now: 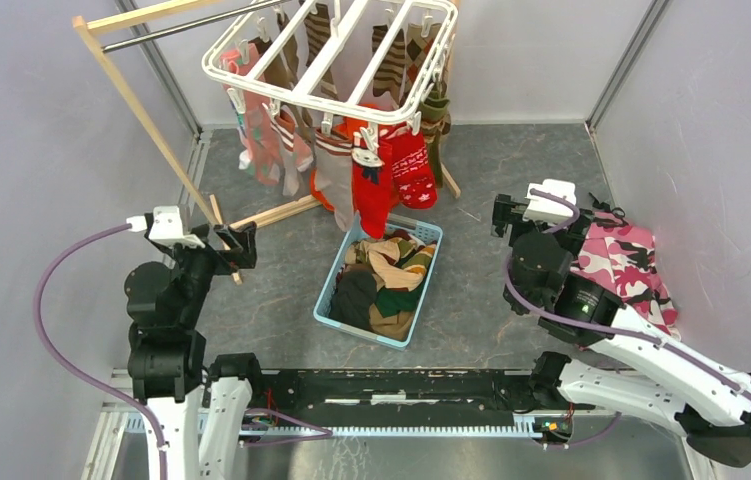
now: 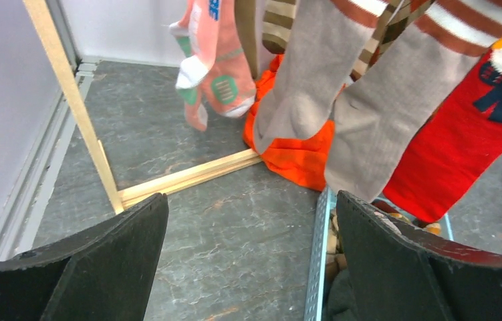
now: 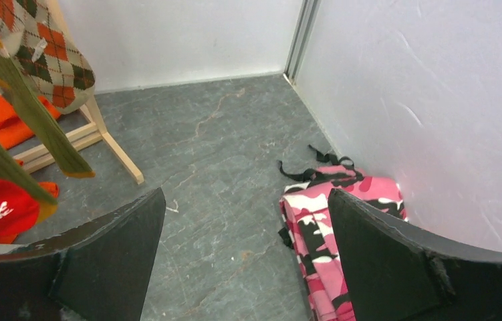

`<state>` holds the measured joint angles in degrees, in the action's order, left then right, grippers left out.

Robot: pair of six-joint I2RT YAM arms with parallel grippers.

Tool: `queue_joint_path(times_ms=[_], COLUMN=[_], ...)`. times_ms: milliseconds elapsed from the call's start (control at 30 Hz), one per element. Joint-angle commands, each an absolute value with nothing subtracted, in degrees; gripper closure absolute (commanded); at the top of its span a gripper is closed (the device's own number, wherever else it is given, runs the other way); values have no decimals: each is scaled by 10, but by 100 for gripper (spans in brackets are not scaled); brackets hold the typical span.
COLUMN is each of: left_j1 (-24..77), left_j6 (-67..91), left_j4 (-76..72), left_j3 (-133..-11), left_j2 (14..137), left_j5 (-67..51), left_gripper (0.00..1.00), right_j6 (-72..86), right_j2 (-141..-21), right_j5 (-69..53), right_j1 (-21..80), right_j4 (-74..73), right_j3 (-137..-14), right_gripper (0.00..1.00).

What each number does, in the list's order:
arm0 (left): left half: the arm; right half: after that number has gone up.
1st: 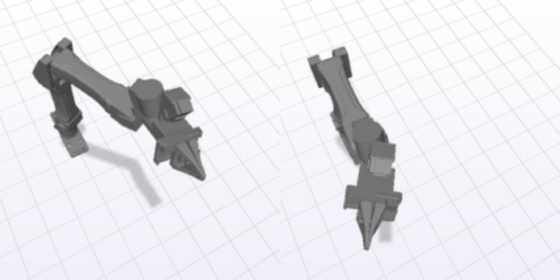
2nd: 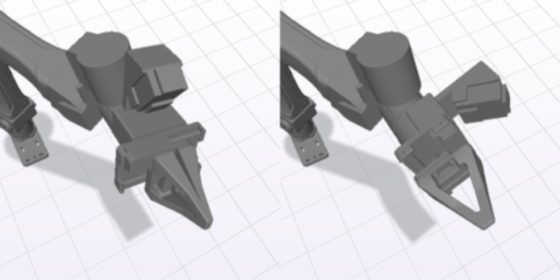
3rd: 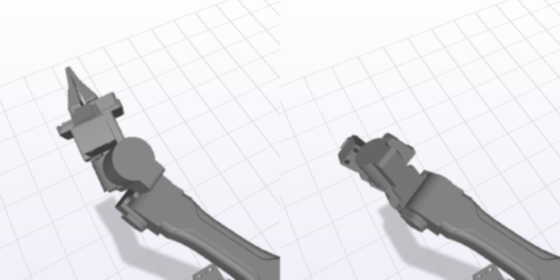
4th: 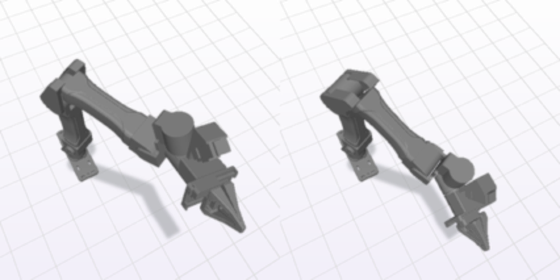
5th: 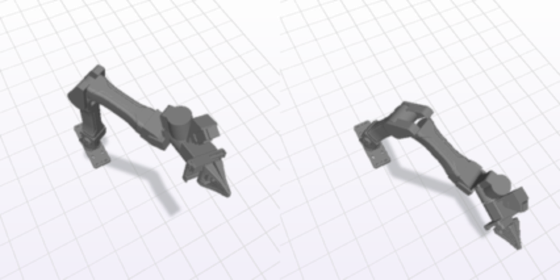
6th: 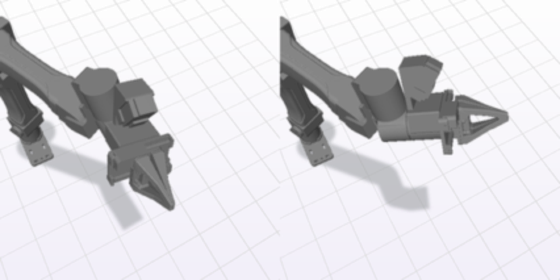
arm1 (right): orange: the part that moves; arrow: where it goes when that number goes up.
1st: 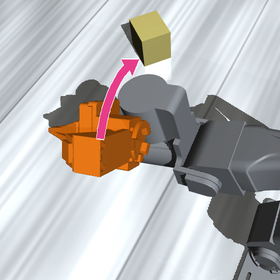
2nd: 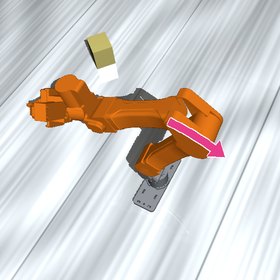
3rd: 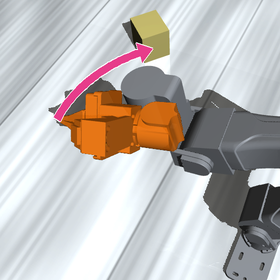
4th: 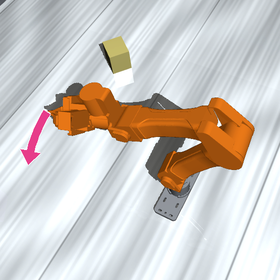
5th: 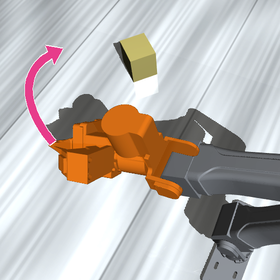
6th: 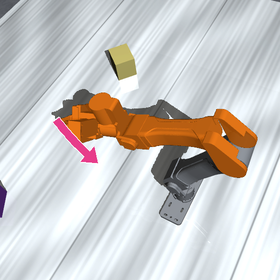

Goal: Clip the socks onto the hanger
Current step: Reset both arms

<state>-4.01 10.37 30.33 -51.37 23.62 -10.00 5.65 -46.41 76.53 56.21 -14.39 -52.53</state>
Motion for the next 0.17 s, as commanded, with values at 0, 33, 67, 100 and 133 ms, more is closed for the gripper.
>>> queue_joint_path(times_ms=[0,33,67,100,133], left_j1=[-39,-39,-39,-39,-39], left_j6=[67,69,73,77,81], left_j4=[303,296,289,282,274], left_j3=[-505,-497,-490,-482,-474], left_j2=[238,240,241,242,242], left_j5=[-70,-73,-77,-82,-87], left_gripper=[0,0,0,0,0], right_j6=[-59,-71,-72,-71,-71], right_j2=[-444,-440,-439,-440,-439], right_j5=[755,746,742,737,730], right_j1=[562,561,560,560,560], right_j4=[-56,-41,-40,-41,-42], right_j3=[-530,-525,-525,-526,-527], right_gripper=[2,2,2,2,2])
